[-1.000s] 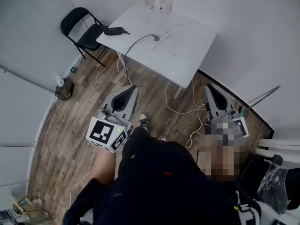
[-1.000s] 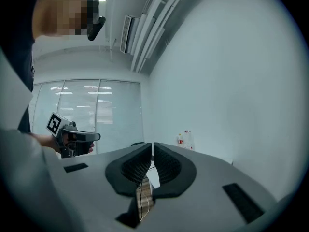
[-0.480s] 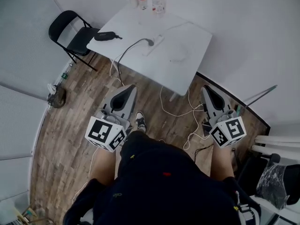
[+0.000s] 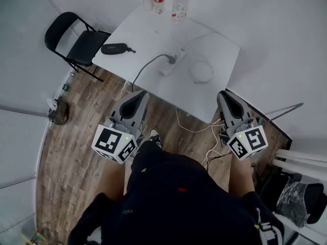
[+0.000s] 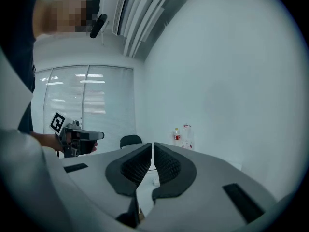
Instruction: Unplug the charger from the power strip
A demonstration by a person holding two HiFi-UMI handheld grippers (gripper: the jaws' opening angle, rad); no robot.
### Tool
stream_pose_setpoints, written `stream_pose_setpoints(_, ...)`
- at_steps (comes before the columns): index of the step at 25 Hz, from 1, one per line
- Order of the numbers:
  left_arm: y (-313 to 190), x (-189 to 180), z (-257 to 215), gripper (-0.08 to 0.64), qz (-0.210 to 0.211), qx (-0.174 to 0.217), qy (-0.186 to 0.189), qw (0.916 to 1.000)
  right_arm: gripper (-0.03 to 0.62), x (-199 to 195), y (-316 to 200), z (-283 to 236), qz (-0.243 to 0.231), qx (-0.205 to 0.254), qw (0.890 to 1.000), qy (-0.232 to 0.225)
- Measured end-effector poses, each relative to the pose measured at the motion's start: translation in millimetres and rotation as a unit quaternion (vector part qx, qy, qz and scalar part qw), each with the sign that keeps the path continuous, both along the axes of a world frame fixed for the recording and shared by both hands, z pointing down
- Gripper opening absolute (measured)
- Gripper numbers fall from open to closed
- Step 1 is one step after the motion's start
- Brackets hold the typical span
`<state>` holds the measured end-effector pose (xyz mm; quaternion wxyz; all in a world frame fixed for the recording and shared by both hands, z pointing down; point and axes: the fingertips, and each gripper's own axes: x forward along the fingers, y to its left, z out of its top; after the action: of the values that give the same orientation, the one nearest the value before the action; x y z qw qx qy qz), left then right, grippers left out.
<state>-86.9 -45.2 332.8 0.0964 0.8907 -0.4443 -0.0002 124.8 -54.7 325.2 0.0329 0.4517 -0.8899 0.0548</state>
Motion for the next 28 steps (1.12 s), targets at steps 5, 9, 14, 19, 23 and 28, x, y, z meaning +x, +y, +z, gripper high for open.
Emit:
stream_pose_setpoints(5, -49, -29, 3, 0.020, 0.018, -0.010, 0.006, 0.9998, 0.031, -32, -42, -6, 0.008, 0.000, 1.000, 0.005)
stream_pose_setpoints(9, -75, -42, 1, 0.020, 0.035, -0.019, 0.020, 0.9990, 0.031, -51, -64, -9, 0.019, -0.002, 1.000, 0.012)
stream_pose_setpoints(14, -90, -50, 7, 0.020, 0.041, -0.027, 0.029, 0.9984, 0.031, -60, -80, -5, 0.020, -0.015, 0.999, 0.024)
stream_pose_setpoints(19, -106, -48, 20, 0.020, 0.036, -0.047, 0.030, 0.9978, 0.031, -61, -102, -2, 0.011, -0.017, 0.999, 0.027)
stream_pose_setpoints(23, -123, -40, 20, 0.020, 0.025, -0.048, 0.020, 0.9983, 0.031, -52, -124, 8, 0.002, -0.026, 0.999, 0.021)
stream_pose_setpoints(28, -152, -30, 25, 0.020, -0.001, -0.055, 0.007, 0.9984, 0.031, -42, -160, 19, -0.023, -0.032, 0.999, 0.011)
